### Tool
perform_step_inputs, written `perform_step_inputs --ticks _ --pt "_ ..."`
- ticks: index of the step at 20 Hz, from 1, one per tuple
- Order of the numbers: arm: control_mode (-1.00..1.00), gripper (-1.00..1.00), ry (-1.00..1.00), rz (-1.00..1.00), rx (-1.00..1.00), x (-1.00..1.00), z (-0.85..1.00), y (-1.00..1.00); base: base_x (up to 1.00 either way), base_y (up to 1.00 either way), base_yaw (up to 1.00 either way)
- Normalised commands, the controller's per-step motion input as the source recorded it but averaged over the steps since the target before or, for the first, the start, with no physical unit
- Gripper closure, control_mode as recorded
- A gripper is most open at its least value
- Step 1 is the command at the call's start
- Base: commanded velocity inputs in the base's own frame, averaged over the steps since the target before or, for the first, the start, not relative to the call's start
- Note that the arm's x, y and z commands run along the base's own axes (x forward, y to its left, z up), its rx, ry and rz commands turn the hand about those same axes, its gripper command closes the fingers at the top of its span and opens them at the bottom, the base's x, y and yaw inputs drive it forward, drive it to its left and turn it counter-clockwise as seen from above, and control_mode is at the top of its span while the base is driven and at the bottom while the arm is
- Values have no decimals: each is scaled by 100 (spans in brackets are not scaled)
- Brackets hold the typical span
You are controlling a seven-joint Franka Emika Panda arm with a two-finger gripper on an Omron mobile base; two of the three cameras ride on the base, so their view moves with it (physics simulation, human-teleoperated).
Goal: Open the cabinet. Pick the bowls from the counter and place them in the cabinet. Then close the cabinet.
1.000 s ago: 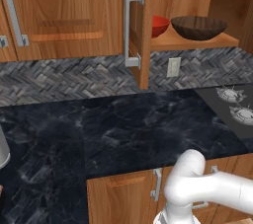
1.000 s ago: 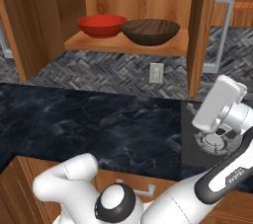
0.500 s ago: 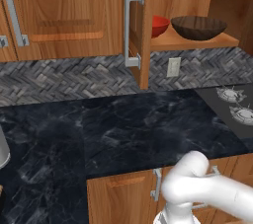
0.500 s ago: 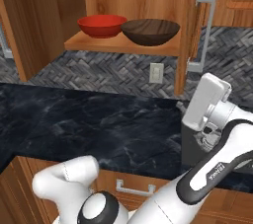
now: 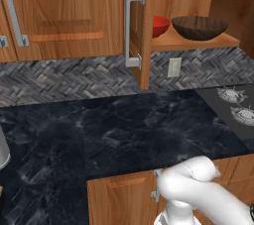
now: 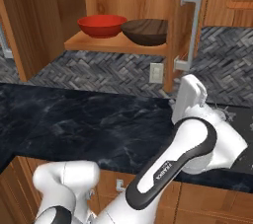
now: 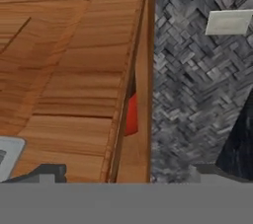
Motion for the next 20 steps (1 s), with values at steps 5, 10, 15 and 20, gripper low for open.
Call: perform_step_inputs --ticks 5,10,15,20 --pt "-100 -100 0 -51 0 12 0 41 0 0 0" --pt "-100 -100 0 -43 0 37 0 24 0 0 0" --pt "-100 -100 0 -30 0 52 0 0 0 0 0" --pt "-100 -100 0 -19 0 49 0 0 0 0 0"
